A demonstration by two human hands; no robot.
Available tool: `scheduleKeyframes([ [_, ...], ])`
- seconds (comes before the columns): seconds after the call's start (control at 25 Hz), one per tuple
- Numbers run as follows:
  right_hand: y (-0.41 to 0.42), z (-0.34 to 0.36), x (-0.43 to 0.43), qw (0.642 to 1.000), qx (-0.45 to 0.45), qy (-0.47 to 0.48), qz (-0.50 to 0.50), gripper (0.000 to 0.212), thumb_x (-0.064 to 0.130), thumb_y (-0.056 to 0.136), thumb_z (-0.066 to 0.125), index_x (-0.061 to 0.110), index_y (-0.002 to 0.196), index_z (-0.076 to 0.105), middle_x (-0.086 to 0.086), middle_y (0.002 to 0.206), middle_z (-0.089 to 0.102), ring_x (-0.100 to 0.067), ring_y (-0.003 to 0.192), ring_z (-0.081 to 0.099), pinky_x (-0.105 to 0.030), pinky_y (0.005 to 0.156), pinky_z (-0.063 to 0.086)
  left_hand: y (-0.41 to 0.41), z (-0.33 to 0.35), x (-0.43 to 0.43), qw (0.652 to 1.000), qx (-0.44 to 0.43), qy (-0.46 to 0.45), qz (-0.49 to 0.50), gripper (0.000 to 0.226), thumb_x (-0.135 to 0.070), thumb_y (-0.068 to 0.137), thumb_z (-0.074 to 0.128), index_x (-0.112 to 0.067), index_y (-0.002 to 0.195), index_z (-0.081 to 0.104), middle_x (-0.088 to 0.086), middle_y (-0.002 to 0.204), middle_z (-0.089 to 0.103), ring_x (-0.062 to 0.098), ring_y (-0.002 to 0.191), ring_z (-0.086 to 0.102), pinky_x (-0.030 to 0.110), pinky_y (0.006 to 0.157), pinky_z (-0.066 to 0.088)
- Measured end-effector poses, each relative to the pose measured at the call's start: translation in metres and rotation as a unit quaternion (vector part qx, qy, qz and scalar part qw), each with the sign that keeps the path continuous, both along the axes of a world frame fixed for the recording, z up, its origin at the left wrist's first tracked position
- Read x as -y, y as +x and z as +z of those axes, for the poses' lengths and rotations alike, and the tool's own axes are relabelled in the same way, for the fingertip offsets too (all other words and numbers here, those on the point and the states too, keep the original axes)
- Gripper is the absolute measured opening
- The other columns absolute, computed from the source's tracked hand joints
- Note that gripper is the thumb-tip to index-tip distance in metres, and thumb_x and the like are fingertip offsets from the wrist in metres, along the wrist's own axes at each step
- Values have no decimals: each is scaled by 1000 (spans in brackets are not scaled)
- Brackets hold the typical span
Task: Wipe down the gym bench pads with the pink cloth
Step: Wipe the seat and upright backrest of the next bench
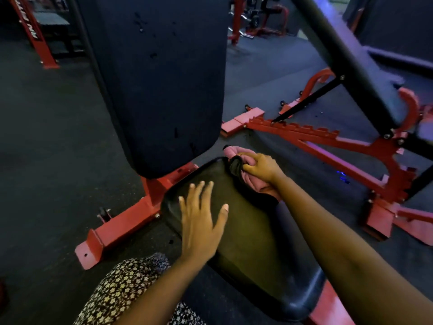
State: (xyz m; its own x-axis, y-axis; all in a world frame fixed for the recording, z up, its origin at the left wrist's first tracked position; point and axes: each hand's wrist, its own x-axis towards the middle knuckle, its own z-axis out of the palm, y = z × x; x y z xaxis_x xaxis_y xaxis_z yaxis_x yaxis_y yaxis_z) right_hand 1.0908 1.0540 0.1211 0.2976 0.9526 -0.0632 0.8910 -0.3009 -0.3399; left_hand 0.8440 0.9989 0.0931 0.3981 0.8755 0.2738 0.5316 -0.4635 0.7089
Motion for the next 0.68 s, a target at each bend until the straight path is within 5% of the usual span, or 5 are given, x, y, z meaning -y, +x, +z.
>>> scheduleKeyframes([
  [0.12,6,-7,31,999,-5,7,-35,43,39,91,50,38,134,45,-10,128,57,-30,111,55,-36,90,42,13,-21,4,980,-165,99,-53,75,-64,84,15,-23,145,32,3,152,33,21,144,20,44,117,5],
  [0.36,-14,23,55,990,9,143,-5,46,33,84,59,45,127,49,-3,123,53,-22,109,52,-37,88,41,16,-23,4,974,-191,107,-58,76,-69,82,11,-29,143,33,-1,150,35,18,144,22,44,119,7],
  [0.52,-66,64,50,955,5,295,38,49,37,77,56,42,125,54,-2,121,55,-20,106,53,-31,81,39,-11,16,-4,992,91,-47,-74,66,-72,79,28,-37,135,29,-13,143,34,5,136,27,44,117,20],
  [0.68,-116,102,20,905,-55,417,58,48,32,77,60,35,125,58,-5,117,57,-21,102,56,-23,84,39,-70,104,-48,977,182,114,15,60,-46,85,43,-14,136,43,-6,137,39,5,130,35,21,114,24],
])
